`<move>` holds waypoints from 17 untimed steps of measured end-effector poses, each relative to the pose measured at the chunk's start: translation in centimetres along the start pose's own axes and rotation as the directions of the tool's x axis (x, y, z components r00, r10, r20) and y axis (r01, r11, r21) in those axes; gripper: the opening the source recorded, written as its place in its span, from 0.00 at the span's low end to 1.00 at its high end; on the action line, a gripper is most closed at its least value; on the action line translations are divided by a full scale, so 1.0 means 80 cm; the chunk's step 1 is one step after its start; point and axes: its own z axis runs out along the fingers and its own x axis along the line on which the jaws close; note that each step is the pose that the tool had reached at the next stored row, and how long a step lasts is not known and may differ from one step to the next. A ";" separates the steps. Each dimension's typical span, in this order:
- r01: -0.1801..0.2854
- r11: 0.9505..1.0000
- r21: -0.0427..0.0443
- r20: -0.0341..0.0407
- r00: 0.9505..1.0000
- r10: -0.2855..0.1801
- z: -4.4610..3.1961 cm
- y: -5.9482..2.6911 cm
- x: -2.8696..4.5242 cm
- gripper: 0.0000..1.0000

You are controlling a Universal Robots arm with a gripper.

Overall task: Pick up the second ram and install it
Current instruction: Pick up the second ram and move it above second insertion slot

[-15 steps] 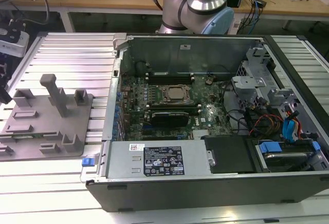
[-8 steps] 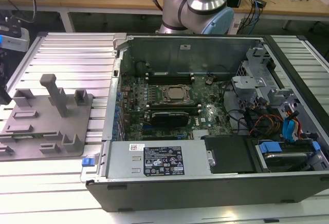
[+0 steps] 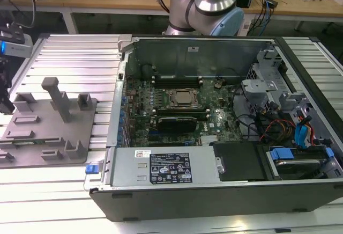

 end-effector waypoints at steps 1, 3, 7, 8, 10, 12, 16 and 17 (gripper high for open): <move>0.000 1.000 0.000 0.000 1.000 0.000 0.0037 0.000 0.0001 0.08; 0.000 1.000 0.000 0.000 1.000 0.000 0.0129 0.000 0.0003 0.08; 0.000 1.000 0.000 0.000 1.000 0.000 0.0375 0.000 0.0009 0.08; 0.000 1.000 0.000 0.000 1.000 0.000 0.0399 0.000 0.0010 0.08; 0.001 1.000 0.000 0.000 1.000 -0.001 0.0467 0.002 0.0042 0.08; 0.003 1.000 0.000 0.000 1.000 -0.003 0.0507 0.002 0.0106 0.08; 0.004 1.000 0.000 0.000 1.000 -0.004 0.0604 0.001 0.0228 0.08; 0.004 1.000 0.000 0.000 1.000 -0.004 0.0650 0.001 0.0232 0.08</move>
